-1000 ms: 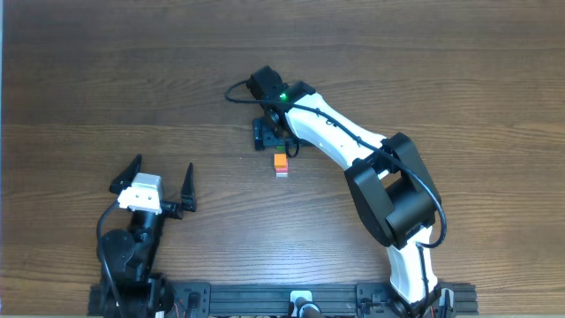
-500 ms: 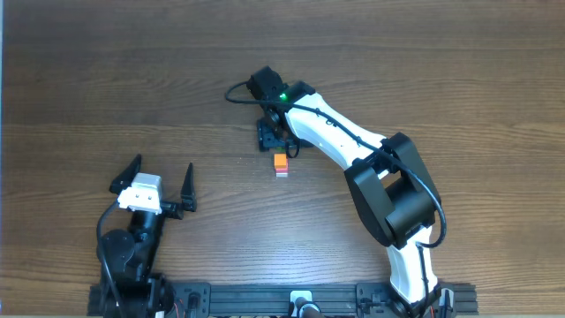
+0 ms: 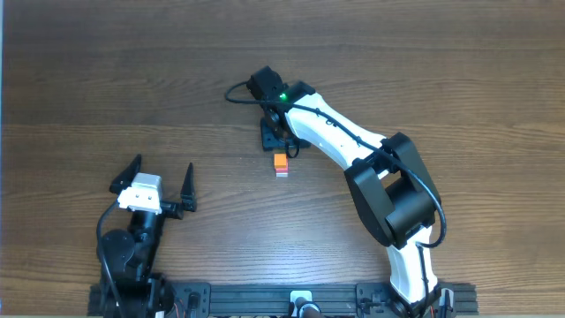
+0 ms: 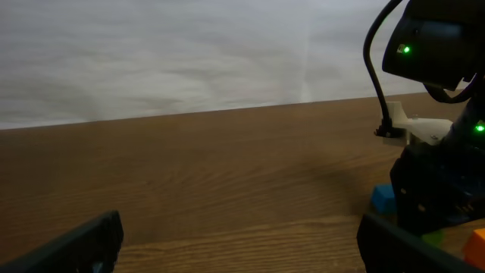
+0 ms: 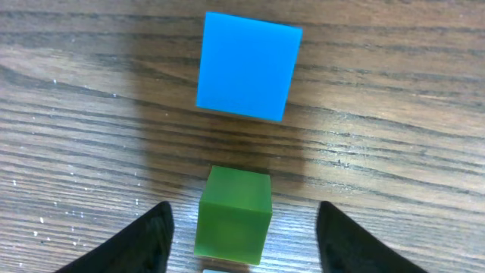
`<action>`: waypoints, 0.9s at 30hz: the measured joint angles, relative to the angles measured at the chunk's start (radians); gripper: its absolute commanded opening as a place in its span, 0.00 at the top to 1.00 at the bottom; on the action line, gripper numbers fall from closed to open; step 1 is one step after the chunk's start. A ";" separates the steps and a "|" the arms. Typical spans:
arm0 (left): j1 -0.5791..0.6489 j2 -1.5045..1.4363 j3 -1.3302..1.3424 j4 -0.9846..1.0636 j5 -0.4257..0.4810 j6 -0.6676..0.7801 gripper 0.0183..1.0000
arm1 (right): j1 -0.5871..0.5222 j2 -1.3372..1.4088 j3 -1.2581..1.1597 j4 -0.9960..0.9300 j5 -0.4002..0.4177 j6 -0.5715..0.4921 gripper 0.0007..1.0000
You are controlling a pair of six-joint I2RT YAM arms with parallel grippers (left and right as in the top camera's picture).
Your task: Stack Cubes
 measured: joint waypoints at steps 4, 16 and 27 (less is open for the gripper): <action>0.000 0.000 0.000 0.000 0.000 0.000 0.00 | 0.000 0.000 0.000 0.000 0.000 -0.001 0.48; 0.000 0.000 0.000 0.000 0.000 0.000 0.00 | 0.001 0.021 0.000 0.002 -0.001 -0.001 0.50; 0.000 0.000 0.000 0.000 0.000 0.000 0.00 | 0.003 0.022 0.000 0.005 -0.007 0.003 0.71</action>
